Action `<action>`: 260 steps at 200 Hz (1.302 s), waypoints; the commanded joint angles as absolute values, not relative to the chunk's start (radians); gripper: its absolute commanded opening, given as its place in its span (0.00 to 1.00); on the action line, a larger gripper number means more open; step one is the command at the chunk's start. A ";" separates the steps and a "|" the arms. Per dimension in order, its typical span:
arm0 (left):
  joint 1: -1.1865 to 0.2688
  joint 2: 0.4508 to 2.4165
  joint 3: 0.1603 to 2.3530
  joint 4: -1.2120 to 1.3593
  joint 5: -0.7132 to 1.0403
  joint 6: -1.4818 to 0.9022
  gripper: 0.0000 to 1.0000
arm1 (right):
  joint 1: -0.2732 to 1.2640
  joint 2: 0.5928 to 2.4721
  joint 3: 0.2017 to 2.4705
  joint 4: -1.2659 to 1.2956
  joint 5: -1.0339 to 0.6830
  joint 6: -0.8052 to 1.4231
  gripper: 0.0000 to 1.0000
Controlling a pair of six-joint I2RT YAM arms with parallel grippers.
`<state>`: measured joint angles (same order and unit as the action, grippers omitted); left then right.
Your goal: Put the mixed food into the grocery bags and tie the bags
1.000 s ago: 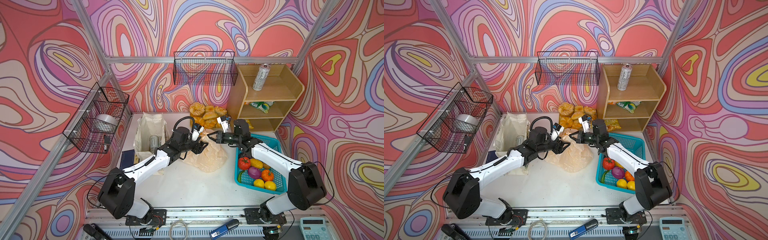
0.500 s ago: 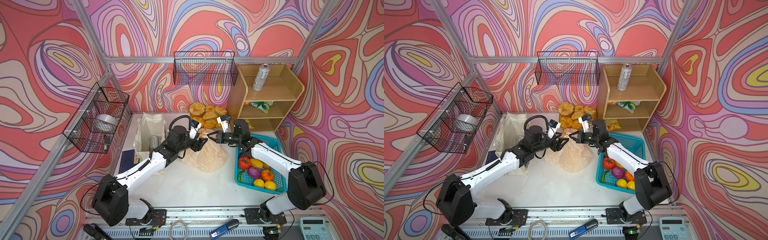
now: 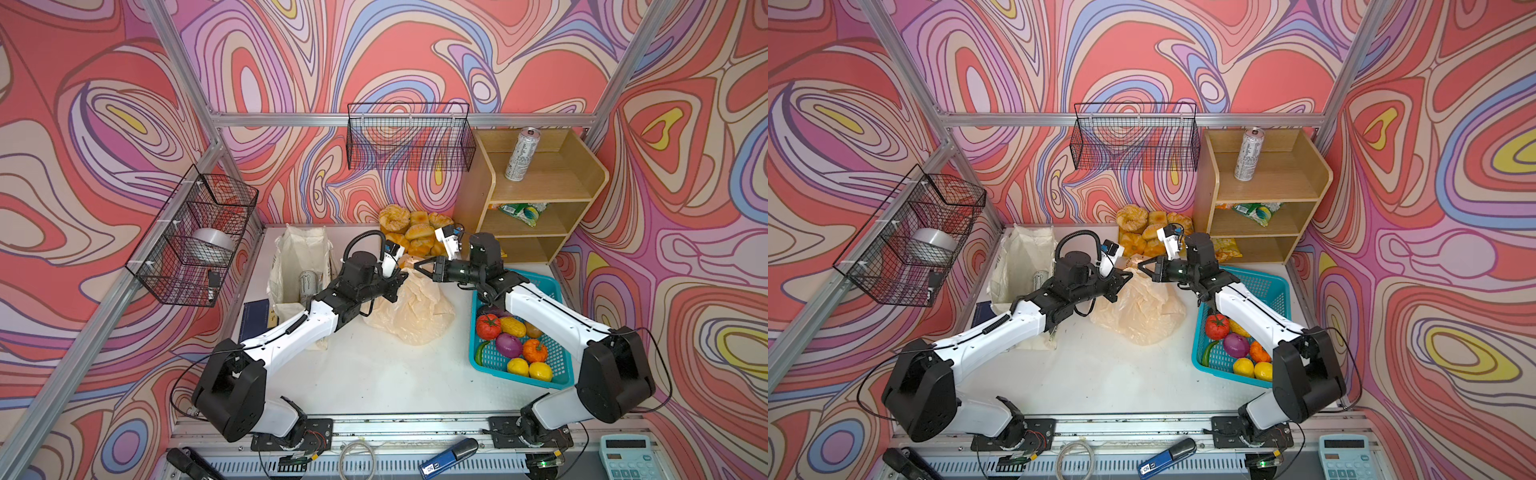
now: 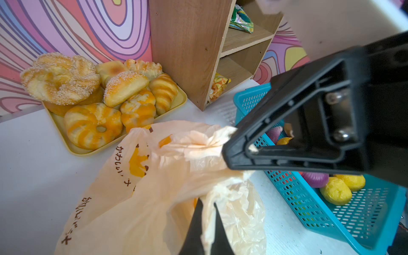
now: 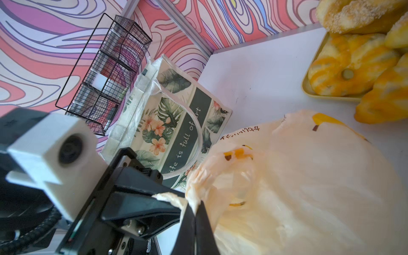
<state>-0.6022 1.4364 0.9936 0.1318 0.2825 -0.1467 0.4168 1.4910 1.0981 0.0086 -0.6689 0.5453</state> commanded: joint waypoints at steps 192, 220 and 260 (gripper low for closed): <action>-0.584 1.466 1.090 -0.002 0.334 -0.005 0.56 | 0.419 1.455 0.971 -0.064 -0.744 0.391 0.00; -0.544 1.452 1.095 -0.052 0.339 0.057 0.60 | 0.419 1.456 0.979 -0.072 -0.740 0.388 0.00; -0.521 1.440 1.087 -0.055 0.377 0.062 0.56 | 0.419 1.457 1.034 -0.113 -0.736 0.385 0.00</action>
